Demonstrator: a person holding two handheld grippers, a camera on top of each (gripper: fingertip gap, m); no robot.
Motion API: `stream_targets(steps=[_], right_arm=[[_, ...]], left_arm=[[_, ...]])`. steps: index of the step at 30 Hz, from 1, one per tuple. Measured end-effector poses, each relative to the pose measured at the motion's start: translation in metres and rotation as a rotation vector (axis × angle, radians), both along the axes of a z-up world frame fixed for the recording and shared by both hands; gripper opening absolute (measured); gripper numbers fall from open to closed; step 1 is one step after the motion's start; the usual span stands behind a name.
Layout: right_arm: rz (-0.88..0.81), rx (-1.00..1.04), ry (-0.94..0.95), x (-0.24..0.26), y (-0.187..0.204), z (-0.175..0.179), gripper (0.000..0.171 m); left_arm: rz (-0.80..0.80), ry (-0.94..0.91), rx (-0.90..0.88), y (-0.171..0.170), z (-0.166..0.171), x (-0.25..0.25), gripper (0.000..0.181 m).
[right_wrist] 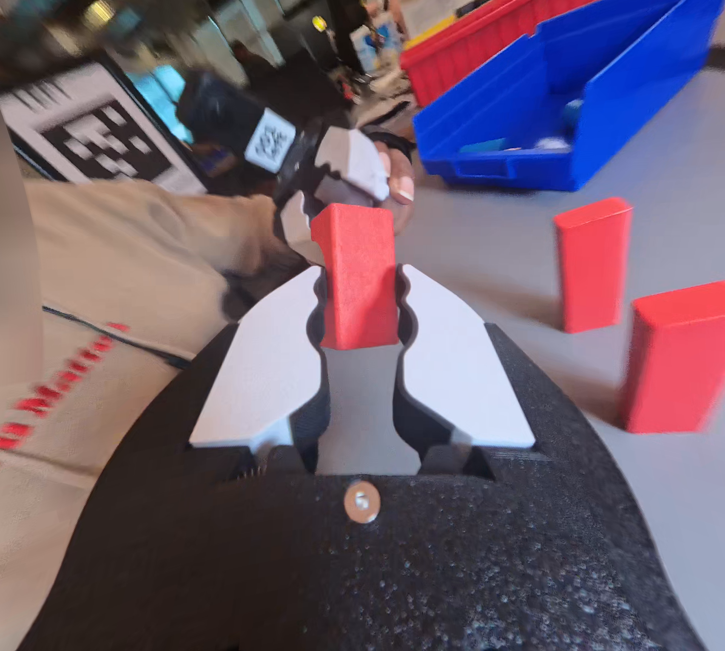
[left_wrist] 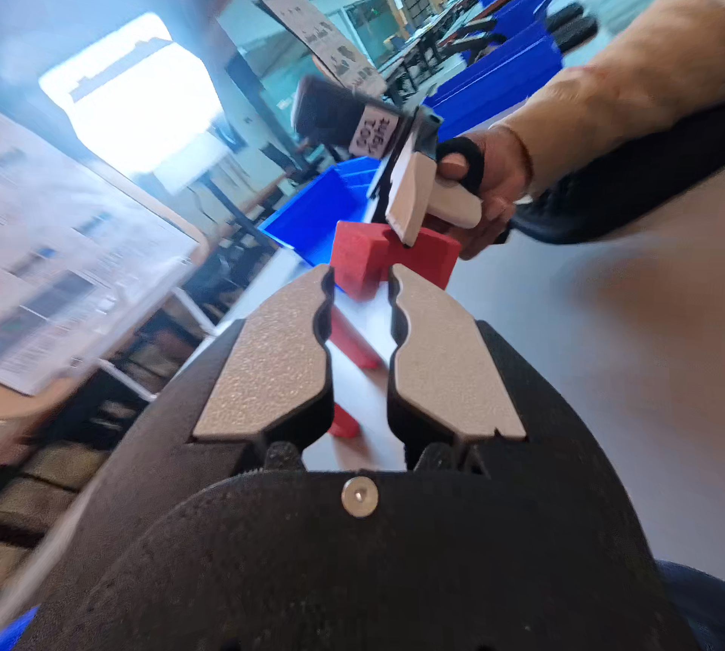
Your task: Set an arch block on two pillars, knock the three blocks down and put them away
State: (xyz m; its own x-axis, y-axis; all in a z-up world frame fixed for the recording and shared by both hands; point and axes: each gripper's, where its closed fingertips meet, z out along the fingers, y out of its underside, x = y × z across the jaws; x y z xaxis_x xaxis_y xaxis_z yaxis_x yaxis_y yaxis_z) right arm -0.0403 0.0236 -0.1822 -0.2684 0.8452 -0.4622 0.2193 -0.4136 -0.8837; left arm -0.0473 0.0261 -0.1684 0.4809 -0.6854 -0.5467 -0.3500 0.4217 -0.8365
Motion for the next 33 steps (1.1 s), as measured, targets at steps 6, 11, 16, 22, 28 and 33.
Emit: stream_targets(steps=[6,11,16,22,28,33], right_arm=[[-0.192,0.569,-0.117,0.007,0.016,-0.020,0.033],[-0.191,0.765,-0.238,0.006,0.014,-0.045,0.033],[-0.221,0.871,-0.248,0.006,0.016,-0.045,0.033],[-0.221,1.011,-0.219,0.005,0.011,-0.044,0.033],[-0.200,1.025,-0.187,0.003,0.003,-0.044,0.033],[-0.121,0.911,-0.235,0.007,-0.003,-0.054,0.036]], left_arm=[[-0.185,-0.224,-0.509,0.006,-0.018,-0.001,0.045],[-0.184,-0.140,-0.581,0.005,-0.042,0.005,0.030],[-0.147,-0.079,-0.536,0.007,-0.049,0.004,0.031],[-0.130,-0.061,-0.553,0.010,-0.059,0.005,0.047],[-0.182,-0.012,-0.561,-0.001,-0.064,0.010,0.033],[-0.184,0.069,-0.483,-0.007,-0.063,0.011,0.033]])
